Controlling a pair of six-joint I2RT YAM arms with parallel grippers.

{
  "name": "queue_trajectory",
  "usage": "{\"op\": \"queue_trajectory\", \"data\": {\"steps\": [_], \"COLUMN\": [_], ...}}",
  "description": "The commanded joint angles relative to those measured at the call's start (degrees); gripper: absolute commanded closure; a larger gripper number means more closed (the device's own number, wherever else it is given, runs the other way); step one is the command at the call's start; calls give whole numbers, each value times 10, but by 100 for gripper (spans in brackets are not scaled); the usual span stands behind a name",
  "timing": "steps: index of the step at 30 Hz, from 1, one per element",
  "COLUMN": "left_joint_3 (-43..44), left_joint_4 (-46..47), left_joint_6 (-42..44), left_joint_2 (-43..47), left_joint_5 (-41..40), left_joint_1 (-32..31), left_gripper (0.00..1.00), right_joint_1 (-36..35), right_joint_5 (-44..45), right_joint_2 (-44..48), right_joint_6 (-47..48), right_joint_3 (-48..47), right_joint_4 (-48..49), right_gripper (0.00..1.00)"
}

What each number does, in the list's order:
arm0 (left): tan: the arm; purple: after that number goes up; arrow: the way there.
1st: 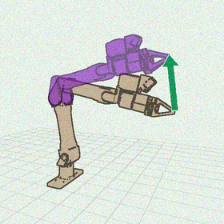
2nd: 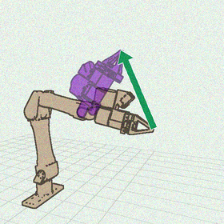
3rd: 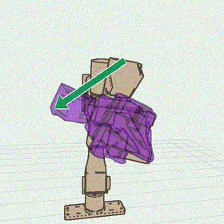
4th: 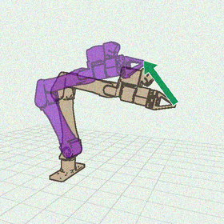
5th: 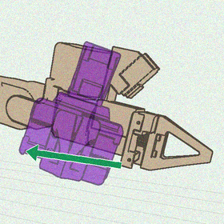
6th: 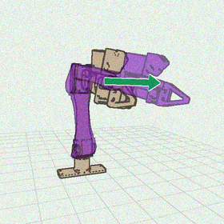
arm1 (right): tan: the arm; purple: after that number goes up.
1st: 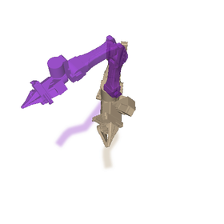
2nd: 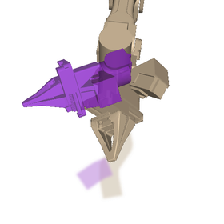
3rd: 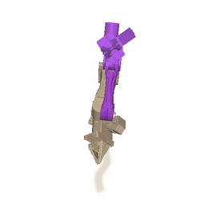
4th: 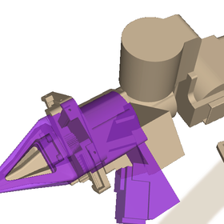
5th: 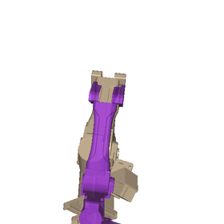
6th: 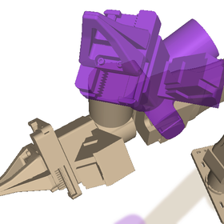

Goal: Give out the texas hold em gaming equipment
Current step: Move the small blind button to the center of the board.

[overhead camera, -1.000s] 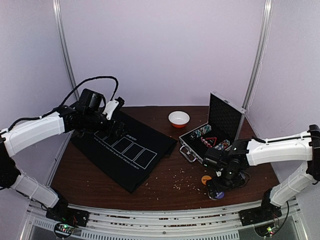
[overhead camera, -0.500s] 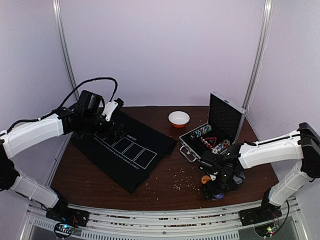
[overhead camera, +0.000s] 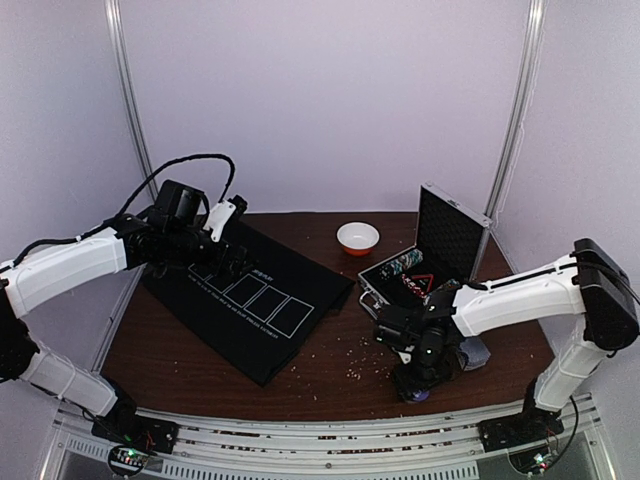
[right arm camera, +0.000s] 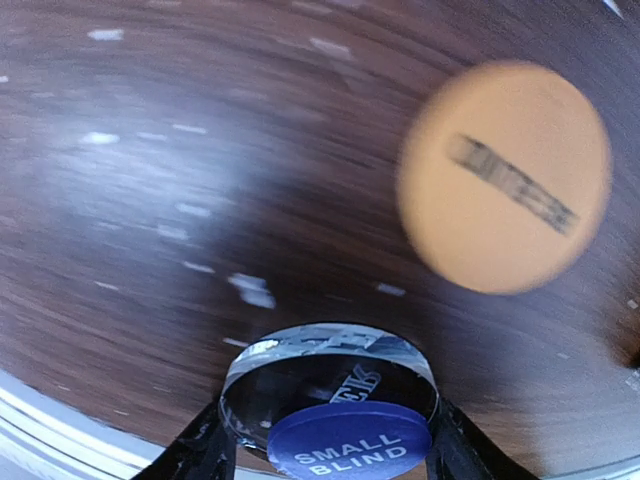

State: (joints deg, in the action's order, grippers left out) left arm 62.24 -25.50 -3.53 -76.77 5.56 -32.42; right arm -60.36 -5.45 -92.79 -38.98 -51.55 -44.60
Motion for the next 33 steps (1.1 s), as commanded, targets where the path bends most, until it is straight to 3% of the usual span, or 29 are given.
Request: {"op": "queue_trajectory", "data": {"steps": [1, 8, 14, 17, 27, 33], "left_joint_3": [2, -2, -13, -13, -11, -12], "left_joint_4": [21, 23, 25, 26, 27, 27], "left_joint_6": [10, 12, 16, 18, 19, 20], "left_joint_2": [12, 20, 33, 33, 19, 18], "left_joint_5": [-8, -8, -17, -19, -15, -18], "left_joint_1": [0, 1, 0, 1, 0, 1], "left_gripper": [2, 2, 2, 2, 2, 2], "right_joint_1": [-42, -70, -73, -73, -54, -45], "right_joint_5": [-9, -11, -10, -6, -18, -35], "right_joint_2": [-77, -192, -200, -180, -103, -103], "right_joint_6": [17, 67, 80, 78, 60, 64], "right_joint_3": [-72, -202, -224, -214, -164, -157], "right_joint_4": [12, 12, 8, 3, 39, 66], "right_gripper": [43, 42, 22, 17, 22, 26]}}
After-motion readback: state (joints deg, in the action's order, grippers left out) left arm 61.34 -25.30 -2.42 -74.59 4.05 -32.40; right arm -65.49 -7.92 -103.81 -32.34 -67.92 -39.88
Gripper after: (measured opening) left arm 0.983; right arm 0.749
